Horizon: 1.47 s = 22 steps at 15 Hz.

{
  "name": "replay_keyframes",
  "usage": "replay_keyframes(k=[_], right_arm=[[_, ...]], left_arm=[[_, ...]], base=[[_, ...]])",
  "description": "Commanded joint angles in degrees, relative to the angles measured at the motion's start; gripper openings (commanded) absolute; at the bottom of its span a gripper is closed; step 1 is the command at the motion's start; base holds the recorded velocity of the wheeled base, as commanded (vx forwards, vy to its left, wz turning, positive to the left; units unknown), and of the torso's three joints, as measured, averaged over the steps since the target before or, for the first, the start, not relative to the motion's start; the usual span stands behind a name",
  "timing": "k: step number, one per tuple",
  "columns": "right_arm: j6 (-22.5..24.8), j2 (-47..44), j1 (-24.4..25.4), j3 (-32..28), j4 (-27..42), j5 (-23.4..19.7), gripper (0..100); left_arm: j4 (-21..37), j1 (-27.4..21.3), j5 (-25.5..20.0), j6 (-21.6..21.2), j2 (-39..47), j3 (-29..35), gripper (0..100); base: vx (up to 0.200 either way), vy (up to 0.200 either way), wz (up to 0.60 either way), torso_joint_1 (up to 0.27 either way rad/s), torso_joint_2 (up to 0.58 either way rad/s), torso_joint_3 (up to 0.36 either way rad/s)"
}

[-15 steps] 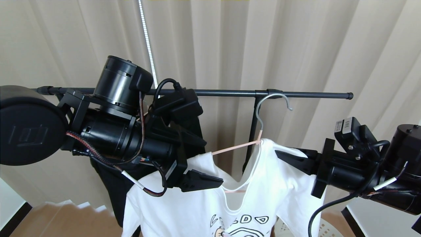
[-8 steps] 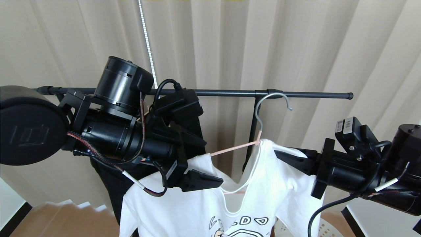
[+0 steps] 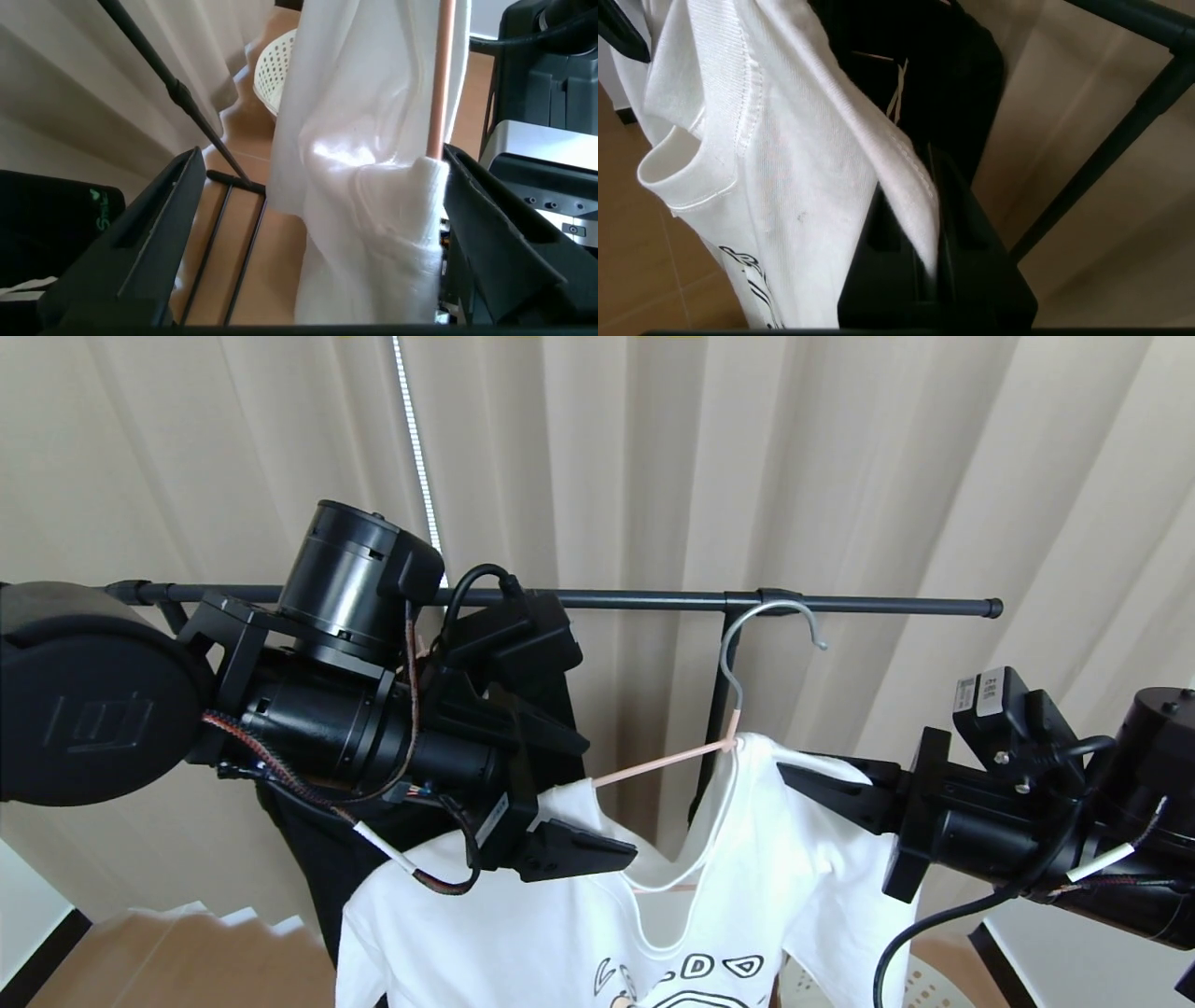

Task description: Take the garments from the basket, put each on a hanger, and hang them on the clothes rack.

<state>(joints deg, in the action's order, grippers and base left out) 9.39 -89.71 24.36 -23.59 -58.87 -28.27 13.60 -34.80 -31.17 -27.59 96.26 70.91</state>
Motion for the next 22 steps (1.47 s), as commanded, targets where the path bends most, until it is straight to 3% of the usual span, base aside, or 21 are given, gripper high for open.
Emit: replay_keyframes(k=[1,12,13,22], right_arm=[[0.0,0.0,0.4,-0.1,0.0,0.1,0],[0.0,-0.2,1.1,-0.1,0.1,0.1,0],[0.0,-0.3,1.1,-0.1,0.2,0.1,0],[0.0,-0.8,1.1,-0.7,0.2,1.9,0]], left_arm=[[-0.1,-0.1,0.0,0.0,0.2,0.2,100],[-0.1,-0.9,0.1,-0.2,0.8,0.5,100],[-0.1,-0.9,0.5,-0.2,0.7,0.5,0],[-0.1,-0.9,0.5,-0.4,0.1,0.1,0]], base=[[0.000,0.000,0.00,0.000,0.00,0.000],[0.000,0.000,0.00,0.000,0.00,0.000],[0.000,0.000,0.00,0.000,0.00,0.000],[0.000,0.000,0.00,0.000,0.00,0.000]])
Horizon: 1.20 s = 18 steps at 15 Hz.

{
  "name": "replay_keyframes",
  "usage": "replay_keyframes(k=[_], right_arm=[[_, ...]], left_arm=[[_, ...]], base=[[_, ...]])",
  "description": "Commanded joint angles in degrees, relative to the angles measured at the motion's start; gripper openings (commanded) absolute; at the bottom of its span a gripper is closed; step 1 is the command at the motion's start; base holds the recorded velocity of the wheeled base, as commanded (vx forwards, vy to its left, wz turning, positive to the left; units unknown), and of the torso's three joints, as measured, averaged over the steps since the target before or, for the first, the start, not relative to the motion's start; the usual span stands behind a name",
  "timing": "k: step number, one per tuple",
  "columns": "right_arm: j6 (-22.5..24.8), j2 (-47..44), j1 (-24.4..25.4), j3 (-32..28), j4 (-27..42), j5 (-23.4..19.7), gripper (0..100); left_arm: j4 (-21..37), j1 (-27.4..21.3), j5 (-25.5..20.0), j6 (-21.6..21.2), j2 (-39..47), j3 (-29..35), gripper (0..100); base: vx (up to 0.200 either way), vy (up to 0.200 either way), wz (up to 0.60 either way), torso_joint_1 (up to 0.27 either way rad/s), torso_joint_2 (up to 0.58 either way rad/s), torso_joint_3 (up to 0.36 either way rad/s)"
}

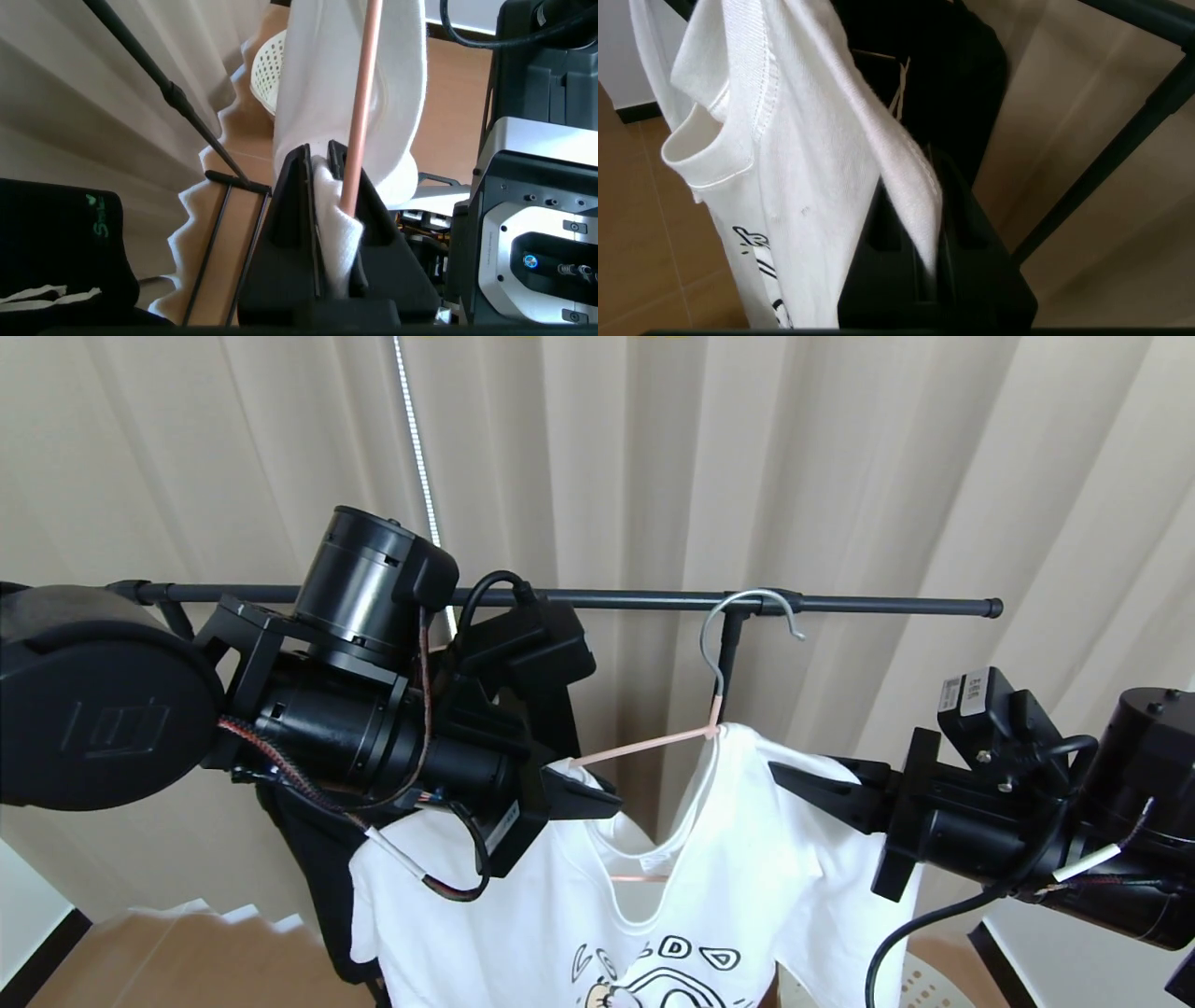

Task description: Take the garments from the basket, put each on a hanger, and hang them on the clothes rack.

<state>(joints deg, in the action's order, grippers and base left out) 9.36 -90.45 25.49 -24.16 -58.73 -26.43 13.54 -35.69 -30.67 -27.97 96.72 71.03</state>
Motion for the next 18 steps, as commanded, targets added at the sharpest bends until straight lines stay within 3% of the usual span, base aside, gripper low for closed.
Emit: replay_keyframes(k=[1,6,7,18], right_arm=[[0.1,0.0,0.2,-0.2,0.1,1.0,0],[0.0,-0.1,1.2,-0.4,0.3,3.2,0],[0.0,0.0,1.2,-0.4,0.4,3.2,100],[0.1,1.9,-2.2,-0.3,0.3,2.4,100]], left_arm=[[0.0,0.0,0.0,0.0,-0.9,0.0,0],[0.0,0.0,0.1,-0.1,-2.2,-0.7,0],[-0.1,0.0,0.1,-0.1,-2.4,-1.1,0],[-0.4,1.4,0.2,-0.1,-5.7,-2.2,0]], base=[[0.000,0.000,0.00,0.000,0.00,0.000],[0.000,0.000,0.00,0.000,0.00,0.000],[0.000,0.000,0.00,0.000,0.00,0.000],[0.000,0.000,0.00,0.000,0.00,0.000]])
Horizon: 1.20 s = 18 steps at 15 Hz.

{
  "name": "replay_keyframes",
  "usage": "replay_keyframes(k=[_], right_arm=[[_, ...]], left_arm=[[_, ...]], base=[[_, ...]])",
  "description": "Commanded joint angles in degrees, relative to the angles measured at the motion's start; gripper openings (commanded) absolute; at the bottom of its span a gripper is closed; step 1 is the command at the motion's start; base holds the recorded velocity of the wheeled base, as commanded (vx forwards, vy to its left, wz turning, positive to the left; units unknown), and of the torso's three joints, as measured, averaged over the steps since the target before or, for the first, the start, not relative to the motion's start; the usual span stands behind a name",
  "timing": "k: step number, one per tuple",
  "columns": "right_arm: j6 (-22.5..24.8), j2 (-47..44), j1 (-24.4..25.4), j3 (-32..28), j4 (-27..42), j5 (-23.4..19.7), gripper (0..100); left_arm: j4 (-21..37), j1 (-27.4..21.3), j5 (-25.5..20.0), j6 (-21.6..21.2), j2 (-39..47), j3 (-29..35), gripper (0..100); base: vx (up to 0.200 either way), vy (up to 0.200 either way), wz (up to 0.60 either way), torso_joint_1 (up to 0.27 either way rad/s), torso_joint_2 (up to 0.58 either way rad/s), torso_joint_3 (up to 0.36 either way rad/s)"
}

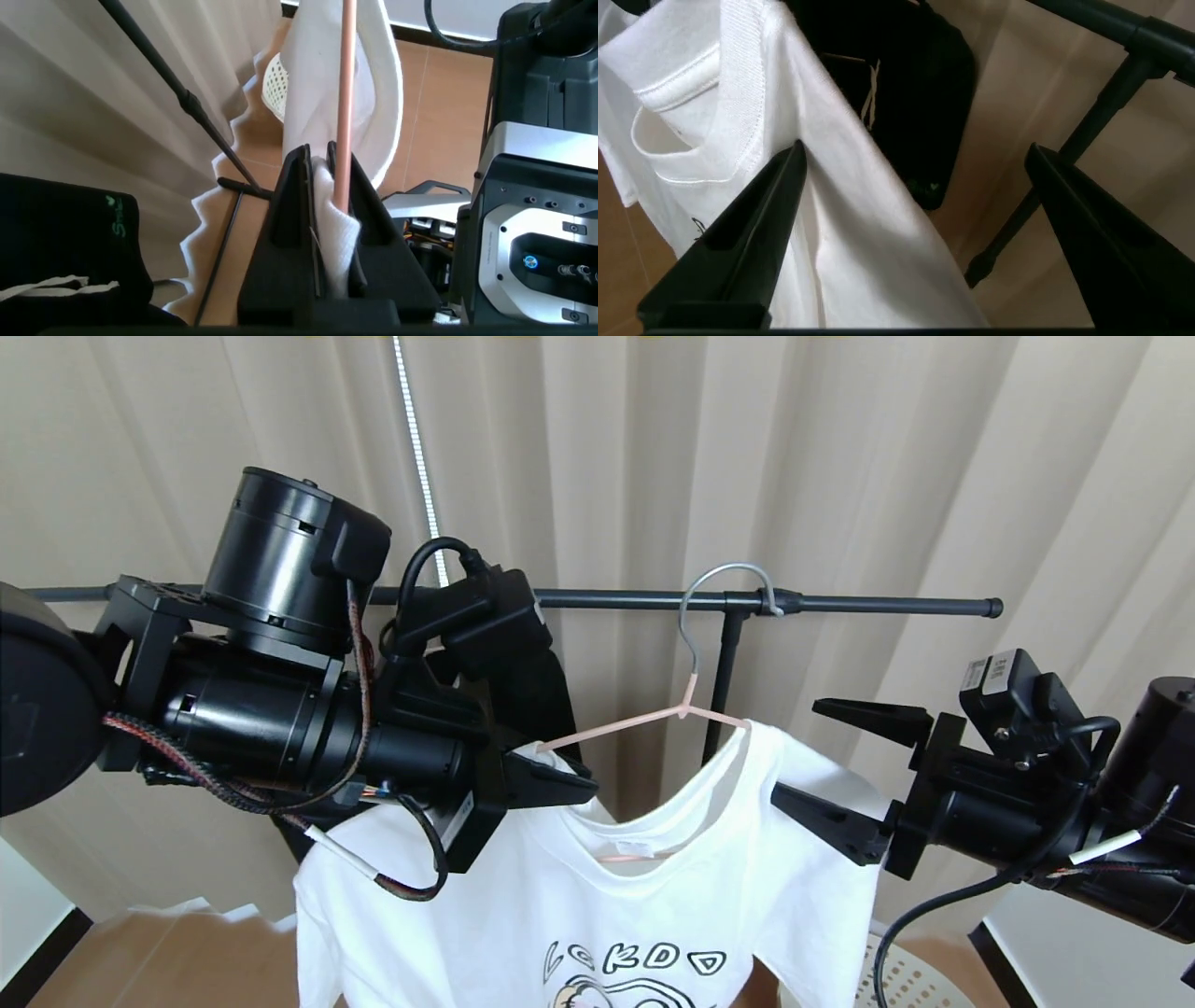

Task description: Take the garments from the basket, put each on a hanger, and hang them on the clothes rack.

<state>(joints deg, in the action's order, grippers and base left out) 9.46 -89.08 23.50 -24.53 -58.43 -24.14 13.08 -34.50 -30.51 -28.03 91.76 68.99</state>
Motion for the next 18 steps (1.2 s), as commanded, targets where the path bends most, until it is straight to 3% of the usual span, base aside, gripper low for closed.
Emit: replay_keyframes(k=[1,6,10,18], right_arm=[[0.0,0.7,-0.5,0.2,0.0,-0.5,100],[0.9,1.1,-2.5,0.4,0.0,-3.4,100],[0.8,0.7,-5.5,0.3,0.0,-8.6,100],[0.8,-8.4,-9.0,-2.0,-0.5,-9.0,100]], left_arm=[[-0.3,0.7,0.0,0.0,-1.2,-1.1,0],[-4.1,3.0,0.0,0.4,-5.2,-5.1,0],[-4.5,5.5,0.0,0.6,-9.6,-8.2,0],[-5.5,8.5,-0.1,0.6,-14.2,-12.1,0]], base=[[0.000,0.000,0.00,0.000,0.00,0.000],[0.000,0.000,0.00,0.000,0.00,0.000],[0.000,0.000,0.00,0.000,0.00,0.000],[0.000,0.000,0.00,0.000,0.00,0.000]])
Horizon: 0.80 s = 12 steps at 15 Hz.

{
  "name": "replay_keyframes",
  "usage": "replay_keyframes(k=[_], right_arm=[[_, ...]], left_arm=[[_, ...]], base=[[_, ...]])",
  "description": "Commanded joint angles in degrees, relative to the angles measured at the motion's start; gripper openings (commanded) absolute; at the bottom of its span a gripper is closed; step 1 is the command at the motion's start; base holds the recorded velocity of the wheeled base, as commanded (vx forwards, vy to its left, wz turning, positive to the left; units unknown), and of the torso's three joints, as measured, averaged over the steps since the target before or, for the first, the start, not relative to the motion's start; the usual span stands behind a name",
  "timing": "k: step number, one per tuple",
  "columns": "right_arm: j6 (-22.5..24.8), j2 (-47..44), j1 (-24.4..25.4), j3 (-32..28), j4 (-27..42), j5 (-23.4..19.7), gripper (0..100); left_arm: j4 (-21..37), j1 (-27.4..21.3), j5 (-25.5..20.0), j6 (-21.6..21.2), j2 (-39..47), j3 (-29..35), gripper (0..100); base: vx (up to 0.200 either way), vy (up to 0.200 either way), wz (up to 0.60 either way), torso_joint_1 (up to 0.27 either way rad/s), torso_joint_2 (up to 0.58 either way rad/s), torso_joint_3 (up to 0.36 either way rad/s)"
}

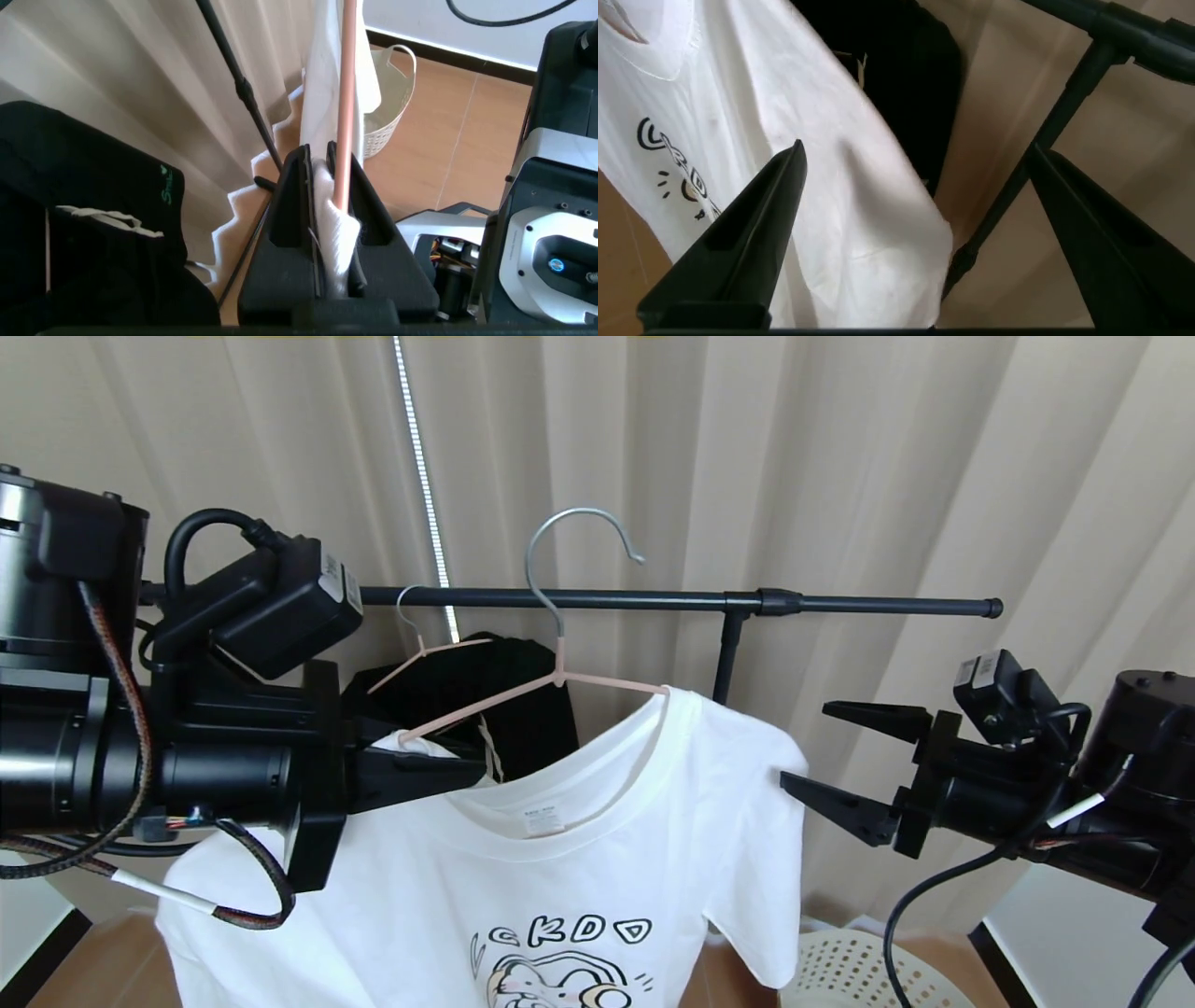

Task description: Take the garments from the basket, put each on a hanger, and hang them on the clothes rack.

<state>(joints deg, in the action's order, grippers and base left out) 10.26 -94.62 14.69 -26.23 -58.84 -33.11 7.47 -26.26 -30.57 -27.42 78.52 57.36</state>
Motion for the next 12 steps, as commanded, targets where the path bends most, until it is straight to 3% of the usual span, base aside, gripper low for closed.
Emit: replay_keyframes(k=[1,9,10,12], right_arm=[[0.1,-3.8,-0.2,-0.3,0.0,0.1,100],[2.6,-7.7,0.4,0.4,0.3,0.1,100],[2.6,-8.1,0.8,0.3,0.3,0.3,0],[2.6,-8.0,1.1,0.3,0.3,0.4,0]], left_arm=[[-0.6,0.6,0.0,0.0,-1.3,-0.8,0],[-1.8,2.0,0.0,0.1,-2.3,-1.3,0],[-1.8,2.0,0.0,0.1,-2.5,-1.3,0],[-1.8,2.5,0.0,0.1,-2.8,-1.3,0]], base=[[0.000,0.000,0.00,0.000,0.00,0.000],[0.000,0.000,0.00,0.000,0.00,0.000],[0.000,0.000,0.00,0.000,0.00,0.000],[0.000,0.000,0.00,0.000,0.00,0.000]])
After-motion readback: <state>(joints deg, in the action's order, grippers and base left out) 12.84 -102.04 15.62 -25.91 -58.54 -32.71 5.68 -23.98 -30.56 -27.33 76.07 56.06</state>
